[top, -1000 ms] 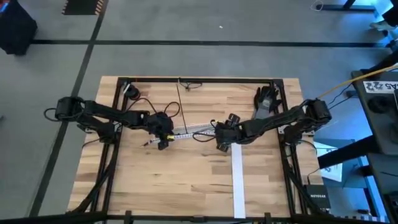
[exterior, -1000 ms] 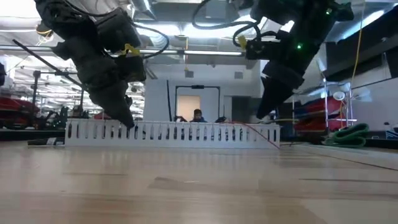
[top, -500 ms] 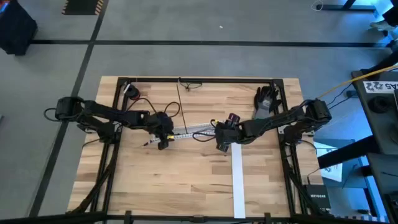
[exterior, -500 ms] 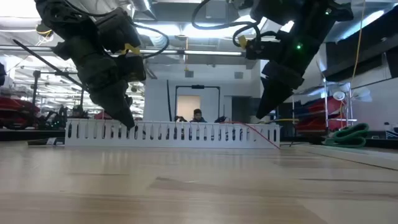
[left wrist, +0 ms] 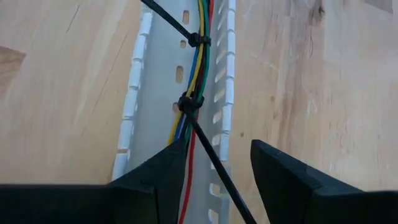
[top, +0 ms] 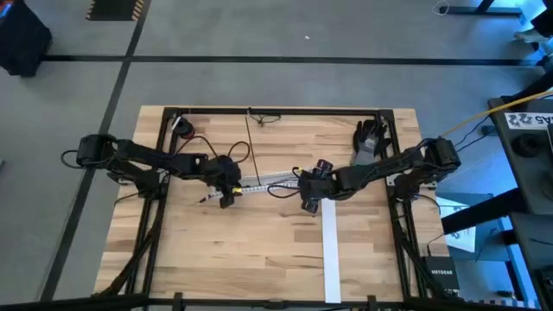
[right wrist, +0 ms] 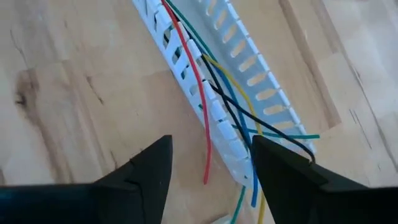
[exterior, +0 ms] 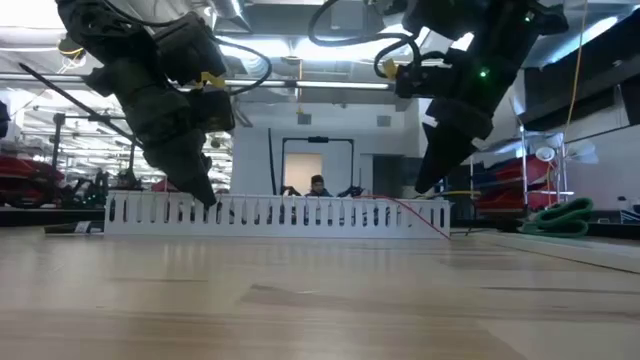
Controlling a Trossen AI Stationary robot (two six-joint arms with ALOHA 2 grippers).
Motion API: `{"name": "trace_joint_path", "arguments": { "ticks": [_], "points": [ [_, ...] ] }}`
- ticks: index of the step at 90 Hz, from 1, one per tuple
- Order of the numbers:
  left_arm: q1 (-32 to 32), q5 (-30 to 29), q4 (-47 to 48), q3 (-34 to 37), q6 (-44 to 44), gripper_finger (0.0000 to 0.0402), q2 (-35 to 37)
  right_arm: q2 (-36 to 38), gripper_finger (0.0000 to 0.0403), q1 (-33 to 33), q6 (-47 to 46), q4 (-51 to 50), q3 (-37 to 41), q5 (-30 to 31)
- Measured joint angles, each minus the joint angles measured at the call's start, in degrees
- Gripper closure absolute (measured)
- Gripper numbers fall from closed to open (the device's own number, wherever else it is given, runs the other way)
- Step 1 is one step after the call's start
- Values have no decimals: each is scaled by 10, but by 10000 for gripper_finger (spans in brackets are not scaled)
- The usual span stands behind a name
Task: Ziptie cables
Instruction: Put the set of zip-tied cables in the cable duct
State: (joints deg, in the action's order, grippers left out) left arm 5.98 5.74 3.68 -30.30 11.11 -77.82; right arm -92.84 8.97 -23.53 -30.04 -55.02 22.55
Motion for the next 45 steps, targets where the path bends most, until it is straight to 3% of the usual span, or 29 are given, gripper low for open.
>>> {"name": "trace_joint_path", "arguments": {
  "ticks": [45],
  "points": [
    [0, 0, -1, 0, -6, 227, 0, 0, 190, 0, -1, 4, 0, 9]
  ]
}}
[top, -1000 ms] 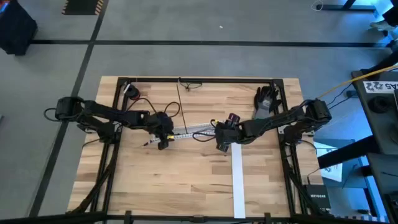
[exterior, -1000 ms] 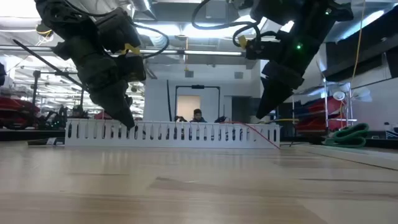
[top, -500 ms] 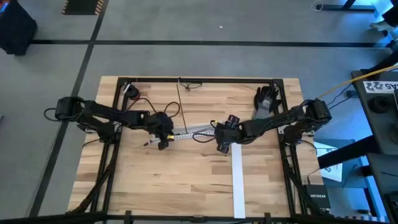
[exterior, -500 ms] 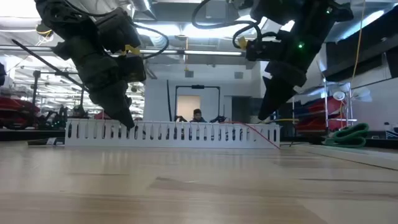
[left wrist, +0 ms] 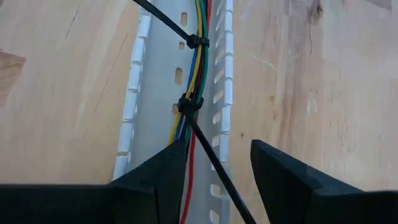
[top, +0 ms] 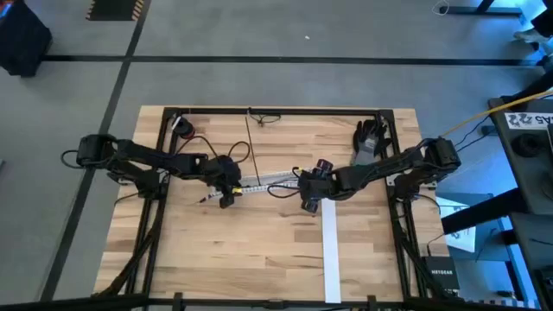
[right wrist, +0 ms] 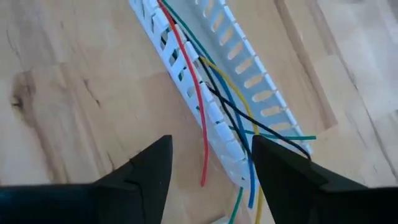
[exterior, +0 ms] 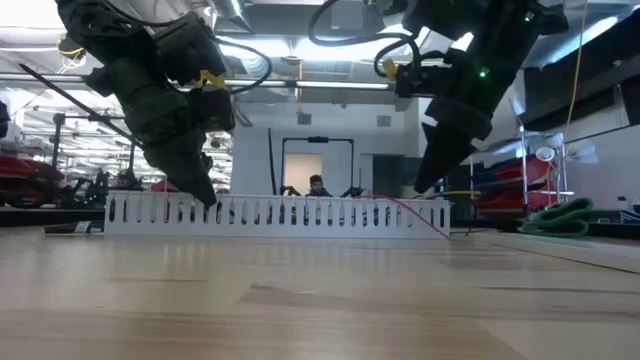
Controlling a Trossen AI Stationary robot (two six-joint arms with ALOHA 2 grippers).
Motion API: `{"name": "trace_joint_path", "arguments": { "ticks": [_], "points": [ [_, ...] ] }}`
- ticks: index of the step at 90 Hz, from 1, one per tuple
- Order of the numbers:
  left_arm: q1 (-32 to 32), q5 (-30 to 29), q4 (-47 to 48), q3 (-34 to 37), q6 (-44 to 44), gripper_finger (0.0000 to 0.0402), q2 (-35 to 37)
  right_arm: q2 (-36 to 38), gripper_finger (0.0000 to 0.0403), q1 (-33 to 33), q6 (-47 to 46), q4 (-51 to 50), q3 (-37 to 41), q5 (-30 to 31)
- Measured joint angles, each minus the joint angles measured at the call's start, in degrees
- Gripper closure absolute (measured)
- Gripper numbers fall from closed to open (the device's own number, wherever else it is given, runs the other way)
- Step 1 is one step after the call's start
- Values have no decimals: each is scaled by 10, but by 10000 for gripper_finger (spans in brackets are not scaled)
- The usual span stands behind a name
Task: Ziptie cables
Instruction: Put the set of zip-tied cables in the cable duct
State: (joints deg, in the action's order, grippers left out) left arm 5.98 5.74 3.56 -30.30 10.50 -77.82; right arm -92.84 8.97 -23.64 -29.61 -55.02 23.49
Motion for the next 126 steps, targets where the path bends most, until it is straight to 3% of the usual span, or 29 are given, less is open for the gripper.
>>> {"name": "trace_joint_path", "arguments": {
  "ticks": [76, 106, 126],
  "points": [
    [1, 2, -2, 0, -18, 227, 10, 9, 189, -7, 6, 30, -2, -5],
    [1, -9, -6, 0, -11, 227, 9, 10, 143, -26, 32, 58, -2, -2],
    [-4, -26, -34, 0, 61, 227, 9, 7, 142, -26, 46, 54, 4, -6]
  ]
}}
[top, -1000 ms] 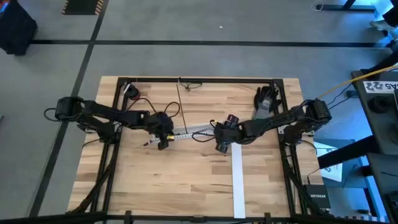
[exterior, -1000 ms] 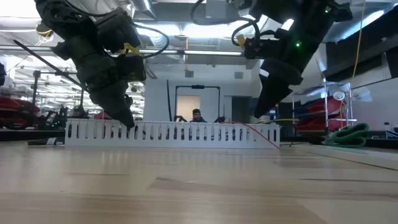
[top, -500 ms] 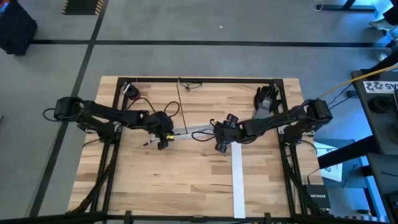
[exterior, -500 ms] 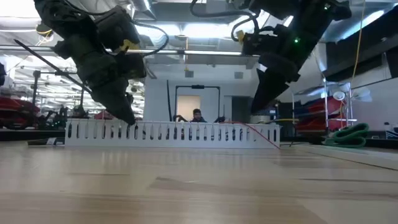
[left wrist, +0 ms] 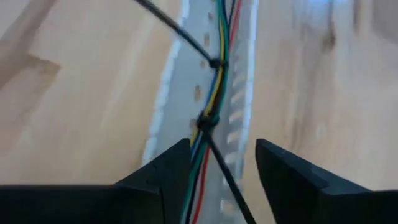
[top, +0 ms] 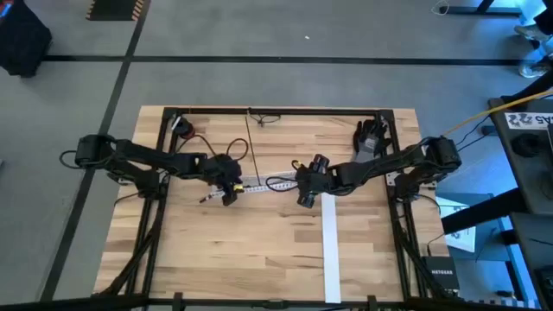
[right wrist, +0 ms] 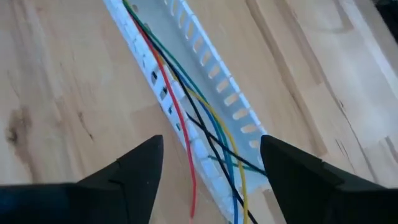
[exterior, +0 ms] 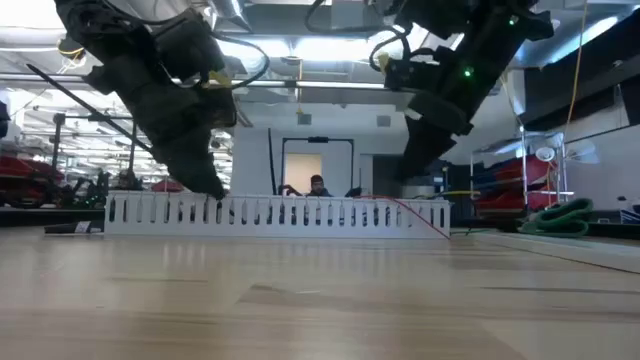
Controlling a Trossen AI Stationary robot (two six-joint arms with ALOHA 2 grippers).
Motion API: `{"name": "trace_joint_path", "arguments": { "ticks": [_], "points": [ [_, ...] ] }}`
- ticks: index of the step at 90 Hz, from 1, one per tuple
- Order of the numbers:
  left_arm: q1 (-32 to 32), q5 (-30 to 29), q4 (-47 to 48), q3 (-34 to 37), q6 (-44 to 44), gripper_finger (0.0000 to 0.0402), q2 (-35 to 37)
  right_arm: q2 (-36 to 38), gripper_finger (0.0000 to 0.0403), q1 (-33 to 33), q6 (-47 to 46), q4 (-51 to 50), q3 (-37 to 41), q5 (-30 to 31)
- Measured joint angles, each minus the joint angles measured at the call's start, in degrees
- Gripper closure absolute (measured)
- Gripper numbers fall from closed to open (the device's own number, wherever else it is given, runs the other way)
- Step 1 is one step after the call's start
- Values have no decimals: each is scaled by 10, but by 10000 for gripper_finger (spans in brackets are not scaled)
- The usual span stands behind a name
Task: Ziptie cables
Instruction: Put the set of zip-tied cables in the cable duct
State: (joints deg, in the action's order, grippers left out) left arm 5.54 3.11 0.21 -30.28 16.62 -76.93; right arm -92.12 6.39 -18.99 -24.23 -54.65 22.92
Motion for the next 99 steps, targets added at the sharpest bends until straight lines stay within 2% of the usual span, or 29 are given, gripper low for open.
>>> {"name": "trace_joint_path", "arguments": {
  "ticks": [32, 47, 59, 84, 94, 99],
  "points": [
    [-3, -4, -11, 0, -8, 228, 0, -36, 162, 4, 94, 22, 0, -10],
    [-3, -15, -15, 0, -3, 228, 0, -59, 185, 3, 105, 16, 0, 62],
    [-3, -15, -13, 0, -3, 228, -1, -62, 223, 3, 104, -8, 0, 75],
    [-3, -19, -13, 0, -8, 227, -1, -58, 344, 3, 104, -76, -45, 109],
    [-3, -19, -13, 0, -16, 228, -1, -58, 371, 7, 117, -76, -52, 81],
    [-3, -19, -13, 0, -16, 228, -1, -58, 376, 7, 122, -78, -52, 85]
  ]
}}
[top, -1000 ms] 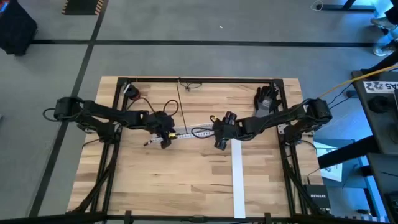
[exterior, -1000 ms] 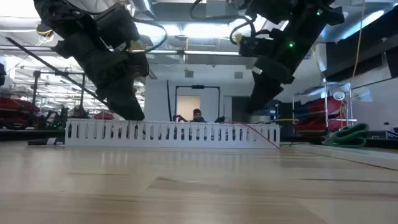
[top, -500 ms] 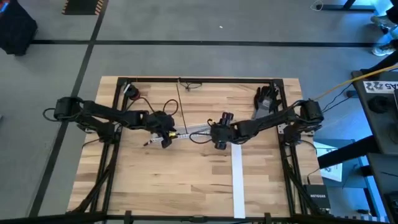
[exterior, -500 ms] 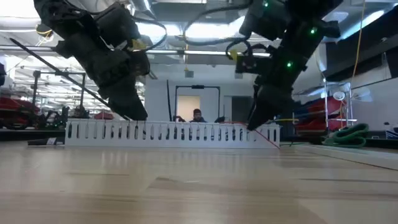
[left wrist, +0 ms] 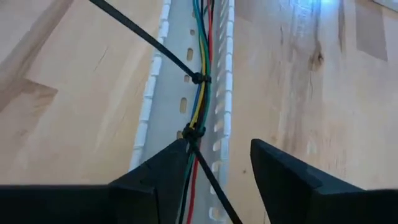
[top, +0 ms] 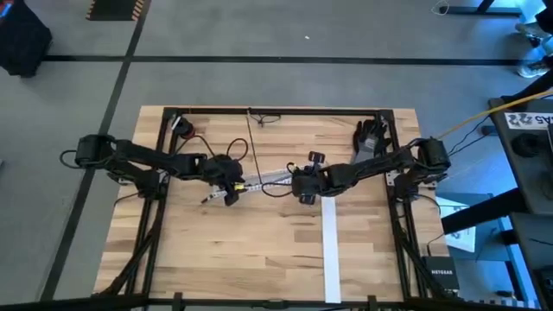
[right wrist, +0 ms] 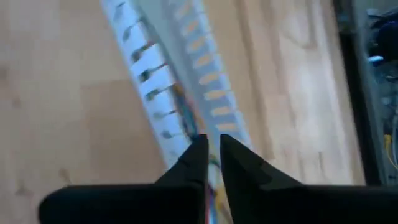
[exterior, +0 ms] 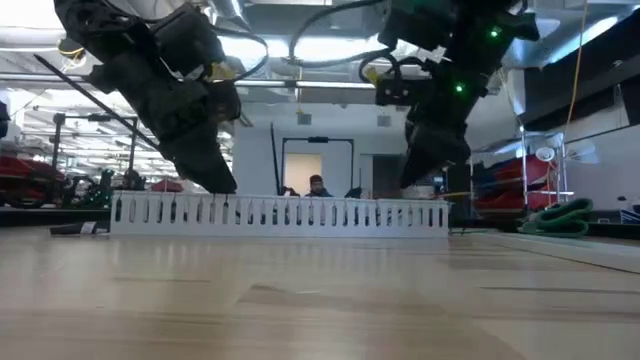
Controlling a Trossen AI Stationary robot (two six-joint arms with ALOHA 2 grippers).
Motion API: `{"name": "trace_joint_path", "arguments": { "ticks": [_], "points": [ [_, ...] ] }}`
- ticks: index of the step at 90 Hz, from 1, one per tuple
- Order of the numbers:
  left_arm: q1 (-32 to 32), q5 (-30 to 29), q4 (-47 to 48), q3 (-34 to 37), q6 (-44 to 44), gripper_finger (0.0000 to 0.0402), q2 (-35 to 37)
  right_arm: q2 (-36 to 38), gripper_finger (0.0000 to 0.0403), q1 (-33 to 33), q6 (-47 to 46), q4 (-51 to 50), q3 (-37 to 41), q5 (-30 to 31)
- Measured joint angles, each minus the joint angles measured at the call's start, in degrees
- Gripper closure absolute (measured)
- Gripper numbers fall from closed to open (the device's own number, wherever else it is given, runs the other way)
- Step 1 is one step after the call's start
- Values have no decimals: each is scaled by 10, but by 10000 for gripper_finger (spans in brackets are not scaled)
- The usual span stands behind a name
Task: Ziptie cables
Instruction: Put the set of zip-tied cables in the cable duct
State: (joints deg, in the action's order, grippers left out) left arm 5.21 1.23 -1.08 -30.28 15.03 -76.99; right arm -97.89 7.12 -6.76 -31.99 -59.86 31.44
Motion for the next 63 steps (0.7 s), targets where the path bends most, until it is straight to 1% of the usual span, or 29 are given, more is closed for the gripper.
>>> {"name": "trace_joint_path", "arguments": {
  "ticks": [11, 20, 26, 31, 37, 42, 47, 55, 58, 63],
  "points": [
    [0, 0, 0, 0, 0, 227, 0, -4, 379, -18, 18, -4, -1, 61],
    [0, 0, 2, 0, 0, 228, 0, -9, 379, -39, 36, -49, -1, 58],
    [0, 0, 4, 0, 0, 227, 0, -2, 378, -46, 20, -85, -1, 32],
    [-2, 0, 5, 0, 0, 228, 0, 12, 373, -46, -3, -135, -1, 7],
    [-6, 0, 4, 0, -1, 228, 0, 35, 359, -50, -25, -162, -1, -21],
    [-7, 0, 5, 0, -2, 228, 0, 57, 344, -50, -34, -174, -1, -56],
    [-9, 0, 4, 0, -2, 228, 0, 82, 328, -51, -34, -155, 0, -97],
    [-12, 0, 4, 0, -4, 228, 0, 111, 307, -49, -22, -75, 17, -162],
    [-12, 0, 4, 0, -4, 228, 0, 112, 303, -49, -18, -57, 26, -176],
    [-12, 0, 5, 0, -4, 227, 0, 107, 301, -48, -16, -42, 39, -181]
  ]
}}
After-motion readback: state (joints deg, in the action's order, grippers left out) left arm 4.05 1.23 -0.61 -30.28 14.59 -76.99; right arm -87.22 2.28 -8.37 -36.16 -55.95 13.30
